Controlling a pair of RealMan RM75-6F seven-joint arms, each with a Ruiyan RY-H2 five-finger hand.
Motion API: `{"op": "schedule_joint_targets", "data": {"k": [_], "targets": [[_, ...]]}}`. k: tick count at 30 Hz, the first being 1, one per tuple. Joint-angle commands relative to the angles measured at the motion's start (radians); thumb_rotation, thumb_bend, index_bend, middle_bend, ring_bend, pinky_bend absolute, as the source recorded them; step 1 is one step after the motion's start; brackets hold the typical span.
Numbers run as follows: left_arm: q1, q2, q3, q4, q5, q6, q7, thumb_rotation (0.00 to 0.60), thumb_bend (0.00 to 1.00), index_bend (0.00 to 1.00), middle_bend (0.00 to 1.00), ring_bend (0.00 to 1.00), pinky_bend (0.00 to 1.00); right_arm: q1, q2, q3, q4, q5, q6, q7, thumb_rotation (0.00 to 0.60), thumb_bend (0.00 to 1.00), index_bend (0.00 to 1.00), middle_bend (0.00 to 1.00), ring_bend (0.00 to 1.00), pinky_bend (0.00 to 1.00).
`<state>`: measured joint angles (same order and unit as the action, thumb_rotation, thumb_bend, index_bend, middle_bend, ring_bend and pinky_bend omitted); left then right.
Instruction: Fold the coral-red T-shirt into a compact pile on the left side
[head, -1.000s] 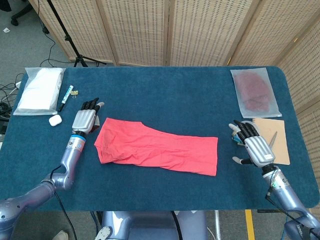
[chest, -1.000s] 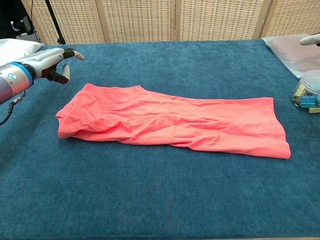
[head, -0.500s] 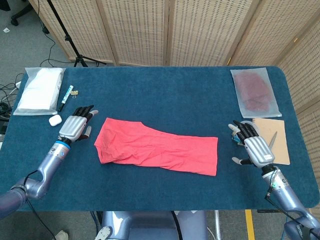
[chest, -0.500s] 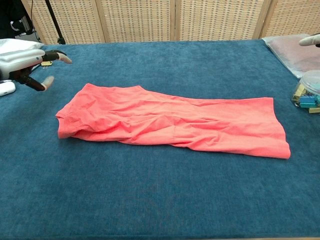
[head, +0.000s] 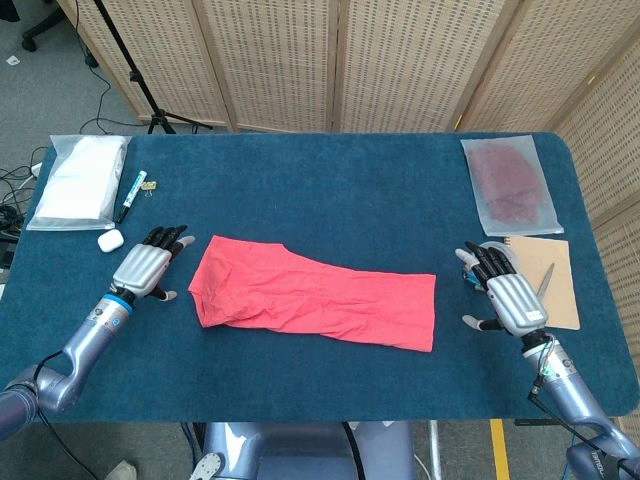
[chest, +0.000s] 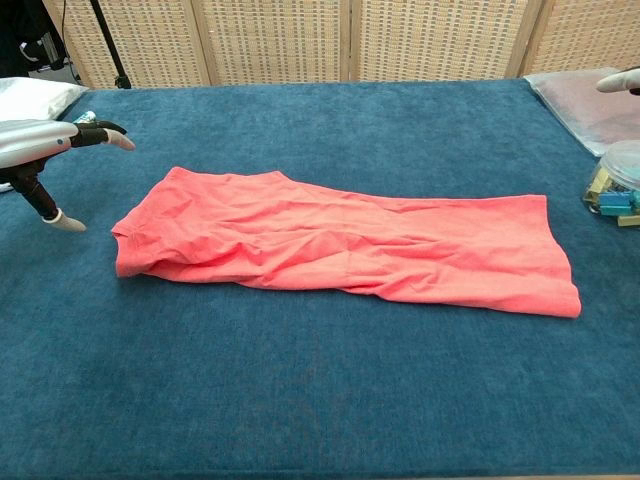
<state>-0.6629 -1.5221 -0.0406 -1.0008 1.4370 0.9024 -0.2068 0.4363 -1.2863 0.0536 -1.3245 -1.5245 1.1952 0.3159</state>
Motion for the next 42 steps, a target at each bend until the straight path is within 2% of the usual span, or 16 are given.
{"op": "schedule_joint_targets", "data": {"k": [1,5,11,18,27,42], "targets": [[-0.017,-0.029,0.021,0.04,0.042,-0.007,-0.055,0.6,0.08,0.0,0.0,0.0,0.0,0.0,-0.001,0.0,0.0,0.001,-0.001,-0.001,0.6,0.09,0.0,0.0,0.0,0.0],[-0.028,-0.04,0.047,0.074,0.085,-0.005,-0.116,0.6,0.1,0.03,0.0,0.0,0.0,-0.001,-0.001,0.002,0.0,0.004,-0.003,0.0,0.6,0.1,0.0,0.0,0.0,0.0],[-0.029,-0.073,0.06,0.126,0.114,0.026,-0.148,0.6,0.15,0.07,0.0,0.0,0.0,-0.001,-0.001,0.004,0.002,0.006,-0.005,0.002,0.6,0.1,0.0,0.0,0.0,0.0],[-0.031,-0.111,0.069,0.169,0.126,0.033,-0.169,0.6,0.25,0.17,0.0,0.0,0.0,-0.001,0.0,0.005,0.002,0.007,-0.008,0.005,0.6,0.1,0.0,0.0,0.0,0.0],[-0.031,-0.141,0.08,0.209,0.136,0.043,-0.192,0.6,0.28,0.26,0.0,0.0,0.0,-0.001,0.0,0.005,0.003,0.006,-0.012,0.006,0.6,0.12,0.0,0.0,0.0,0.0],[-0.03,-0.222,0.06,0.306,0.12,0.064,-0.181,0.6,0.36,0.42,0.0,0.0,0.0,-0.002,0.004,0.005,-0.003,0.001,-0.007,0.023,0.6,0.13,0.0,0.0,0.0,0.0]]}}
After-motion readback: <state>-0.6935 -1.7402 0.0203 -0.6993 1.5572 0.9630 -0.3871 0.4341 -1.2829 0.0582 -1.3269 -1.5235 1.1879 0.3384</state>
